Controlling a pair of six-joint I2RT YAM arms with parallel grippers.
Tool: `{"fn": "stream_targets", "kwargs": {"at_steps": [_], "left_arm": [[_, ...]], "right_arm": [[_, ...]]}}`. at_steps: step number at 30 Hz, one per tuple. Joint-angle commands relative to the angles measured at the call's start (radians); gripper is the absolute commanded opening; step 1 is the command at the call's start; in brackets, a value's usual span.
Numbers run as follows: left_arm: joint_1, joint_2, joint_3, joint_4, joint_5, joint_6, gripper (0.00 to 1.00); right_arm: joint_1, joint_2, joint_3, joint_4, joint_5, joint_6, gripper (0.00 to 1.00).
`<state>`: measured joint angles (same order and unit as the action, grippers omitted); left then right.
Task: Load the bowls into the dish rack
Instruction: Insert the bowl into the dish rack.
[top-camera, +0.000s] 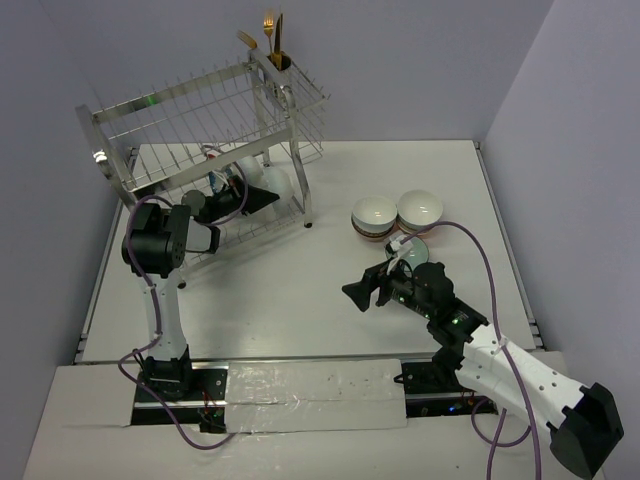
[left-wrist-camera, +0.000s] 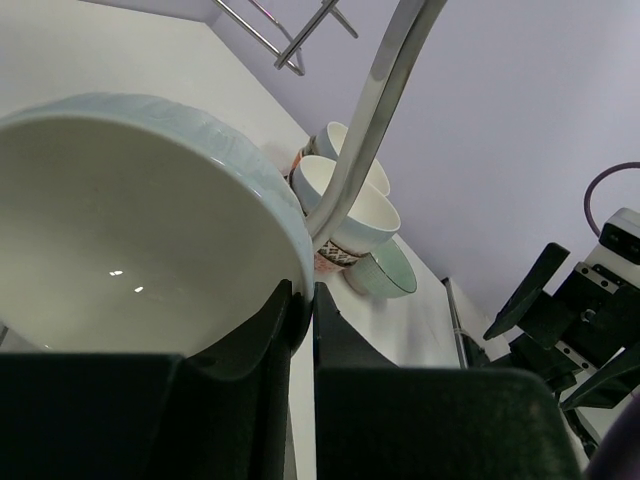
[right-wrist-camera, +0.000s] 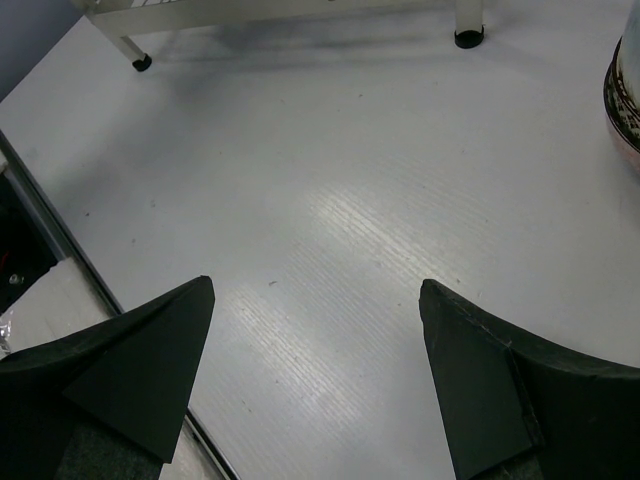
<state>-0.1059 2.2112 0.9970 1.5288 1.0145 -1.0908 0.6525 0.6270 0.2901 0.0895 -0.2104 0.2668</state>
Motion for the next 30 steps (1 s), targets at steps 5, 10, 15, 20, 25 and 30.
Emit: {"fn": "stream_targets", "kwargs": {"at_steps": [5,10,15,20,25,30], "left_arm": [[0.009,0.032,-0.078,0.338,0.003,-0.008,0.00],[0.009,-0.030,-0.127,0.337,-0.039,0.006,0.00],[0.009,-0.053,-0.181,0.337,-0.071,0.011,0.00],[0.009,-0.084,-0.245,0.337,-0.099,0.029,0.00],[0.009,-0.107,-0.273,0.337,-0.097,0.031,0.00],[0.008,-0.084,-0.287,0.337,-0.108,0.032,0.00]], "right_arm": [[0.013,0.005,0.046,0.038,0.011,-0.021,0.91],[0.018,0.004,0.049,0.035,0.016,-0.024,0.91],[0.022,-0.004,0.049,0.035,0.020,-0.024,0.91],[0.027,-0.032,0.040,0.039,0.029,-0.023,0.91],[0.030,-0.052,0.037,0.041,0.032,-0.021,0.91],[0.033,-0.072,0.032,0.038,0.040,-0.020,0.91]]}}
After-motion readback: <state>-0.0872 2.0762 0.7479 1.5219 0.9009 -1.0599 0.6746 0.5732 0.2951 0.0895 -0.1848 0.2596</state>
